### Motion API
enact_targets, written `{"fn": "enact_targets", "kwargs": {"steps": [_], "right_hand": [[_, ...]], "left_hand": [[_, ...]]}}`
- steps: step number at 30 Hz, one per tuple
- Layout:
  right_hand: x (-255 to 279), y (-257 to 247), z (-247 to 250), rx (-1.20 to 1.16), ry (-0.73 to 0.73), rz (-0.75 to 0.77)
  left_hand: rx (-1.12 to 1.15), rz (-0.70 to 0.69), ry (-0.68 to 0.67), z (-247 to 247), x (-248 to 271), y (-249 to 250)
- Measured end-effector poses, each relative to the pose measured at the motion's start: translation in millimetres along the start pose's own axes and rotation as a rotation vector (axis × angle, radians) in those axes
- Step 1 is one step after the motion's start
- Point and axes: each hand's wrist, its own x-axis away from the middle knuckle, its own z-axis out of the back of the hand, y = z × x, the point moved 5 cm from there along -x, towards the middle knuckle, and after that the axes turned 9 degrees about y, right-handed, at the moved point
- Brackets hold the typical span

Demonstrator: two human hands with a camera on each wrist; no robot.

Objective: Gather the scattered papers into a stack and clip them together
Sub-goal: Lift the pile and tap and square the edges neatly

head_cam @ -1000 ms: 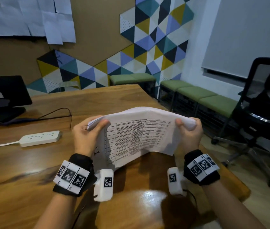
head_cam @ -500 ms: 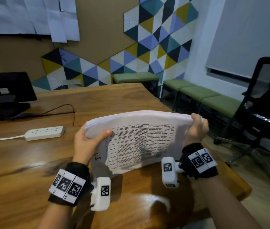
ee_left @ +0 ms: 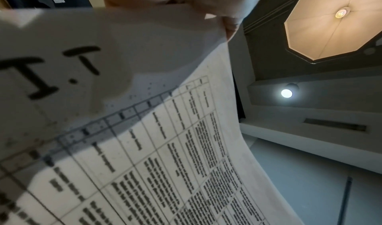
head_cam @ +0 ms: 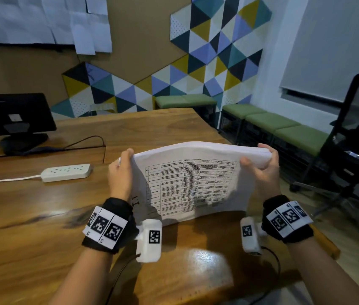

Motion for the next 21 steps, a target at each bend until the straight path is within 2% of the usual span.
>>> {"fn": "enact_targets", "kwargs": {"steps": [3, 6, 8, 10, 15, 17, 19, 21], "right_hand": [[-7, -2, 10, 0.126, -0.063, 0.061], [-15, -5, 19, 0.102, -0.143, 0.000], [-20, -9, 23, 0.127, -0.193, -0.003], [-24, -11, 26, 0.185, -0.233, 0.023], [-26, -13, 29, 0.303, -0.241, 0.083], [-24, -26, 28, 0.473, -0.249, 0.192], [-22, -42, 17, 0.720, -0.338, 0.330], [-24, -52, 1, 0.866, -0.469, 0.322]], "left_hand": [[-0.025, -0.139, -0.145, 1, 1, 1], [-0.038, -0.190, -0.287, 8, 1, -10], [-0.037, -0.252, -0.235, 10, 2, -10], [-0.060, -0.325, -0.123, 8, 2, -9], [-0.012, -0.330, 0.077, 4, 0, -8], [-0.054, -0.342, 0.135, 4, -3, -8], [-0.067, -0.360, 0.139, 3, -4, -5], [-0.050, -0.366, 0.142, 4, -6, -6]]}}
